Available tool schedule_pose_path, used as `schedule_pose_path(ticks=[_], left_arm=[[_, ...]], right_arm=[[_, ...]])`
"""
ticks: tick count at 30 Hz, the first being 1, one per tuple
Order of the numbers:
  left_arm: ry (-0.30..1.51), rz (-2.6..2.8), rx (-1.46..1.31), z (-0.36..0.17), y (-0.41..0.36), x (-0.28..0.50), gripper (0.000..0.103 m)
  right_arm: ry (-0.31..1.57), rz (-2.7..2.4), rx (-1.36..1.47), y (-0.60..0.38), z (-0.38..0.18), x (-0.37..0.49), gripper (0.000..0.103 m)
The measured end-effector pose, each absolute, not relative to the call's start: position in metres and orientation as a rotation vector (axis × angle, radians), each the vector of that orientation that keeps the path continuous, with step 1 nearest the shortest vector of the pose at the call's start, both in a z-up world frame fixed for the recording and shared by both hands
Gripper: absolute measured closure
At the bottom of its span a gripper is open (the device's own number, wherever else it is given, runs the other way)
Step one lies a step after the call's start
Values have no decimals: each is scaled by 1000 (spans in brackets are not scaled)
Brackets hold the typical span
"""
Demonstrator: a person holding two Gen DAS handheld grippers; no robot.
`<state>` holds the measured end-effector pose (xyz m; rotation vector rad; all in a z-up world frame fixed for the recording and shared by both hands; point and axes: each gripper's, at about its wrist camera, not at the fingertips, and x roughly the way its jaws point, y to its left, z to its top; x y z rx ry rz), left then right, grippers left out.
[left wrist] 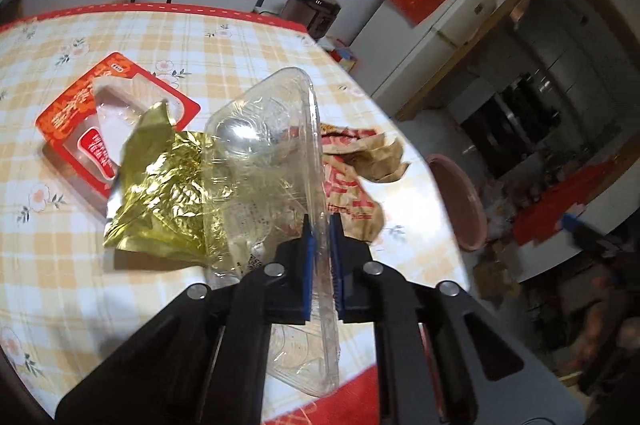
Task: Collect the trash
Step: 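Grasp the clear plastic box with the left gripper, then grasp the brown paper chicken bag with the right gripper while the left holds the box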
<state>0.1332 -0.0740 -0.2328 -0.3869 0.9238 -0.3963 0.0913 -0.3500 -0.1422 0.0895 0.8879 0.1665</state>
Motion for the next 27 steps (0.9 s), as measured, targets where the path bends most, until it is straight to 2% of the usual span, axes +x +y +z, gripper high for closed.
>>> schedule_pose_path(ticks=[12,19,27], left_arm=[[728,-310,-475,-174,10,64,92],[705,-134,-520,-177,63,33,92],[717,-49,-541,-187,89,19,92]], right_arm=[[981,393,59,-251,-187,164,5],[1058,301,92,-219,-235,204,5],[1109,237,116,-216,-266,224,5]])
